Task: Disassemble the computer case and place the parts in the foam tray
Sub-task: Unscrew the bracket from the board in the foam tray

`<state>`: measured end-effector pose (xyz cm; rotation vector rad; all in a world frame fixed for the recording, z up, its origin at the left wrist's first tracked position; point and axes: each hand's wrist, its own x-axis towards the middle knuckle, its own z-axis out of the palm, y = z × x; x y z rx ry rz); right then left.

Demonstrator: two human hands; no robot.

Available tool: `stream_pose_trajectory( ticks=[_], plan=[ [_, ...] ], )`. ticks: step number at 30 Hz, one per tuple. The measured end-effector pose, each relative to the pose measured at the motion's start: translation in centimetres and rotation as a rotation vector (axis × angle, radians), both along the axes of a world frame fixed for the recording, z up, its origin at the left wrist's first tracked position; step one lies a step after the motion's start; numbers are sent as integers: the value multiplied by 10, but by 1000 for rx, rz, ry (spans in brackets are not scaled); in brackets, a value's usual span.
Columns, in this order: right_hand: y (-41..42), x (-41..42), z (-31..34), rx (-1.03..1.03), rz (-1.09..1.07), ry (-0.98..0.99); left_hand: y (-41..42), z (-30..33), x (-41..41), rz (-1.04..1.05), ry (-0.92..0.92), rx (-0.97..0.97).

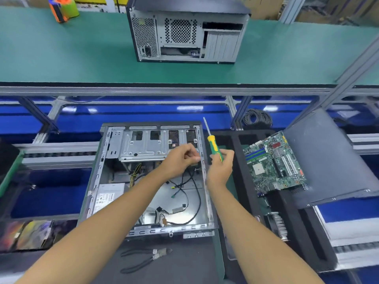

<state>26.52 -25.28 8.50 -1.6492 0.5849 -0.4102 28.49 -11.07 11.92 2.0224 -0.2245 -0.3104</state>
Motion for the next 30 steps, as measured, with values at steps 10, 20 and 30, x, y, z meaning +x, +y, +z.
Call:
stream_pose_trajectory(
  ticks=[10, 20, 30],
  plan=[
    [-148, -69, -30, 392, 240, 248, -107, -2, -61, -382, -349, 513],
    [-217, -118, -62, 446, 360, 427, -209, -87, -109, -731, -113, 1196],
    [-196, -111, -68, 300, 439, 413, -183, -34, -105, -567, -195, 1070]
  ],
)
